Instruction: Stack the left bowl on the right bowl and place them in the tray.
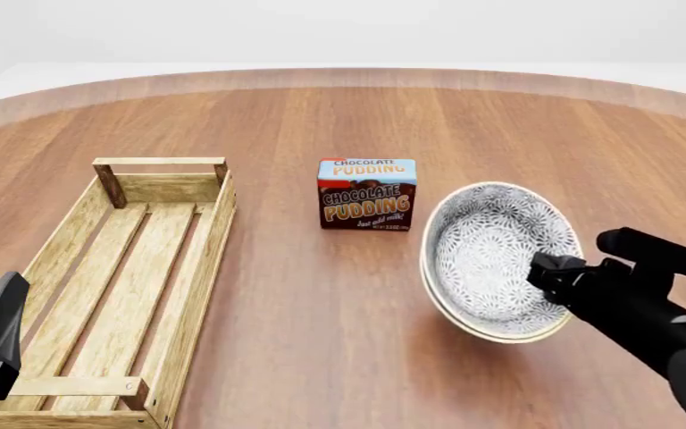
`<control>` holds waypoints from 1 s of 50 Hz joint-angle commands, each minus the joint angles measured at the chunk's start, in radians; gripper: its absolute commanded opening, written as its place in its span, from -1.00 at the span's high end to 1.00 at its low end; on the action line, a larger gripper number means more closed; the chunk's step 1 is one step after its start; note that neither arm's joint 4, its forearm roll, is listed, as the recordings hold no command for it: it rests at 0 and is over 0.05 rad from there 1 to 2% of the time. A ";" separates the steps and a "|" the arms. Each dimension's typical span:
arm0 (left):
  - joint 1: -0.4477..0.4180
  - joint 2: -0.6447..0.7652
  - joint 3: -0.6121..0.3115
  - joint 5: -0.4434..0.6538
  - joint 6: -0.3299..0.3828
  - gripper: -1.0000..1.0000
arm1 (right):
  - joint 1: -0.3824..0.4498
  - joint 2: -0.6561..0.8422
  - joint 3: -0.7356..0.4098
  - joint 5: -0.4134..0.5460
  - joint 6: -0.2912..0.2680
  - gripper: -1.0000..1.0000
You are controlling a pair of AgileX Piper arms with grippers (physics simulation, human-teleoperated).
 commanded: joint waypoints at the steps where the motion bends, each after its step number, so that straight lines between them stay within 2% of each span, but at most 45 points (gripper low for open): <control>1: 0.000 0.000 0.000 0.000 0.000 -1.00 | 0.008 -0.116 -0.040 0.119 0.004 1.00; 2: 0.000 0.000 0.000 0.000 0.000 -1.00 | 0.020 -0.164 -0.084 0.192 -0.011 1.00; 6: 0.000 0.000 0.000 0.000 0.000 -1.00 | 0.060 -0.220 -0.165 0.297 -0.027 1.00; 13: 0.000 0.000 0.000 0.000 0.000 -1.00 | 0.098 -0.233 -0.290 0.405 -0.043 1.00; 18: 0.000 0.000 0.000 0.000 0.000 -1.00 | 0.154 -0.217 -0.387 0.467 -0.055 1.00; 25: 0.000 0.000 0.000 0.000 0.000 -1.00 | 0.182 -0.168 -0.494 0.519 -0.064 1.00; 30: 0.000 0.000 0.000 0.000 0.000 -1.00 | 0.233 -0.144 -0.596 0.578 -0.081 1.00; 35: 0.000 0.000 0.000 0.000 0.000 -1.00 | 0.285 -0.133 -0.653 0.600 -0.075 1.00; 43: 0.000 0.000 0.000 0.000 0.000 -1.00 | 0.350 -0.080 -0.793 0.659 -0.101 1.00; 50: 0.000 0.000 0.000 0.000 0.000 -1.00 | 0.389 -0.037 -0.868 0.682 -0.103 1.00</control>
